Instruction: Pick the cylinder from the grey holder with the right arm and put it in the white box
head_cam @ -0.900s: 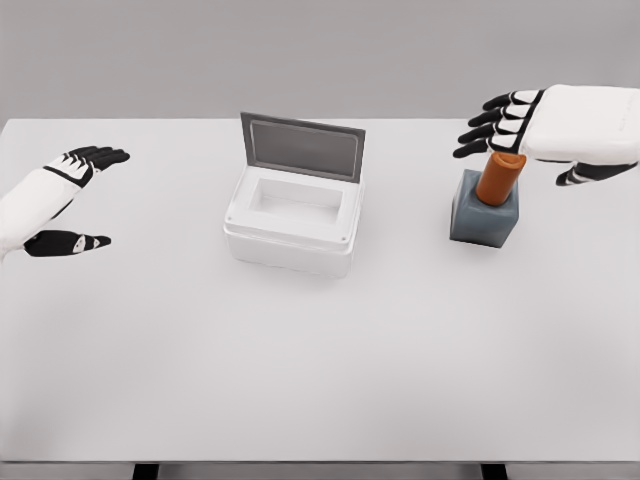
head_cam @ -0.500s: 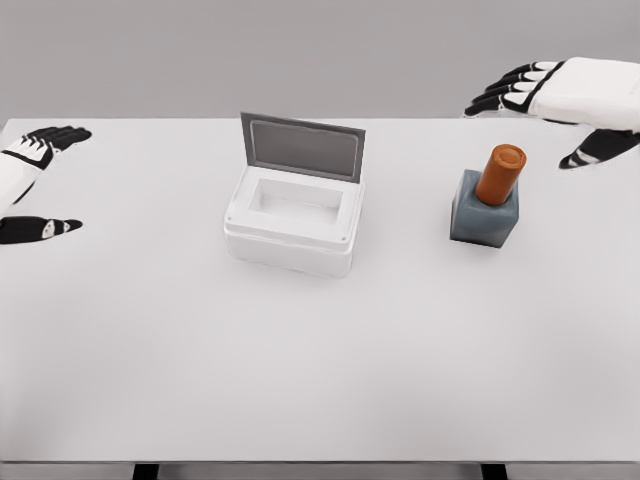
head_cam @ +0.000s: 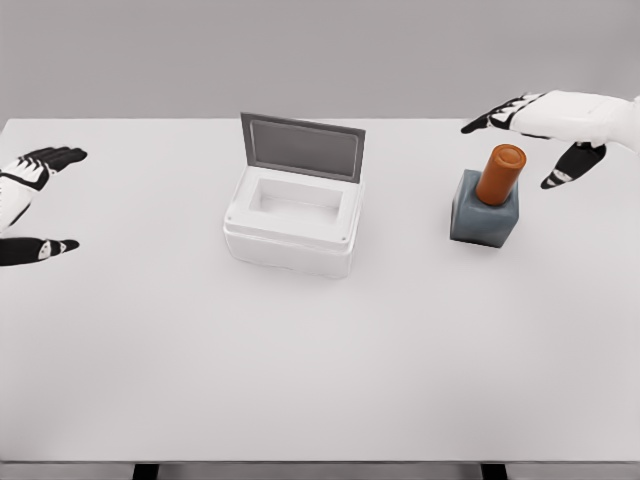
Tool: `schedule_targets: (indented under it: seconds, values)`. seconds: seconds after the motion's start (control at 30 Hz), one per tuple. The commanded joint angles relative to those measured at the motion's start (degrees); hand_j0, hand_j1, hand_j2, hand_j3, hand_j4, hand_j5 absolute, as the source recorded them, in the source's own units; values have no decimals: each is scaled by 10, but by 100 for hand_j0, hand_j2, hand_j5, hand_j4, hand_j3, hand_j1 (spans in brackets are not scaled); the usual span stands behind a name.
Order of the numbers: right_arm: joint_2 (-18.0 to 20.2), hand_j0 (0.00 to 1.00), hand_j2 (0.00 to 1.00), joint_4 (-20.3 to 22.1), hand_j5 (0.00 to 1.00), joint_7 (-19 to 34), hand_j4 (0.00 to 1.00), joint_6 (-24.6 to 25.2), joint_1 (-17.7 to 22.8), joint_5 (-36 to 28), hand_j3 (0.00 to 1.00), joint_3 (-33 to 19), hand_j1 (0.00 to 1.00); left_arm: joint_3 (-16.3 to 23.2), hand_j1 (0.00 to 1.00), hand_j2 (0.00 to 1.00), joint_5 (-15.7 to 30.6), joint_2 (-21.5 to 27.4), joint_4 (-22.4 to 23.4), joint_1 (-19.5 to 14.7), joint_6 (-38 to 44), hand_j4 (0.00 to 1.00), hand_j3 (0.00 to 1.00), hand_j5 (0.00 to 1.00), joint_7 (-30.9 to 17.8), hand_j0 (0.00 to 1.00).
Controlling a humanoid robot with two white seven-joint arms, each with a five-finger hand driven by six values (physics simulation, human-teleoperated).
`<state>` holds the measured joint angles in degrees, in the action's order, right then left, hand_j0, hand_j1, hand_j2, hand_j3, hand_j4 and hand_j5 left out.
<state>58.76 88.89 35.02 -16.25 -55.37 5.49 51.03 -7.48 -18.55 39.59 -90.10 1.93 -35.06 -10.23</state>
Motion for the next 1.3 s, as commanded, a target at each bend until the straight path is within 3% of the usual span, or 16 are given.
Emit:
schedule_targets:
  seconds: [0.0,0.23,0.67,0.77,1.07,1.27]
  values:
    - [-7,99,99,-7,99,0,99,0,0,17,99,14,99,1,100,100,2,0,-5,0,1,100,100,100,0,100]
    - [-26,99,99,-51,99,0,99,-4,0,39,99,14,99,3,100,100,0,0,-5,0,1,100,100,100,0,100]
    - [-49,97,97,-64,97,0,97,-31,-4,59,97,32,97,2,100,100,0,0,-5,0,1,100,100,100,-1,100]
    - [-50,81,81,-65,81,0,81,-30,-4,59,81,32,81,2,100,100,0,0,-5,0,1,100,100,100,-1,100]
    - [-50,78,78,-83,78,0,78,-30,-4,60,78,32,78,2,100,100,0,0,-4,-1,1,100,100,100,-1,100]
    - [-50,54,54,-79,54,0,54,-30,-4,59,54,32,54,0,100,100,-1,0,-4,-1,1,100,100,100,-2,100]
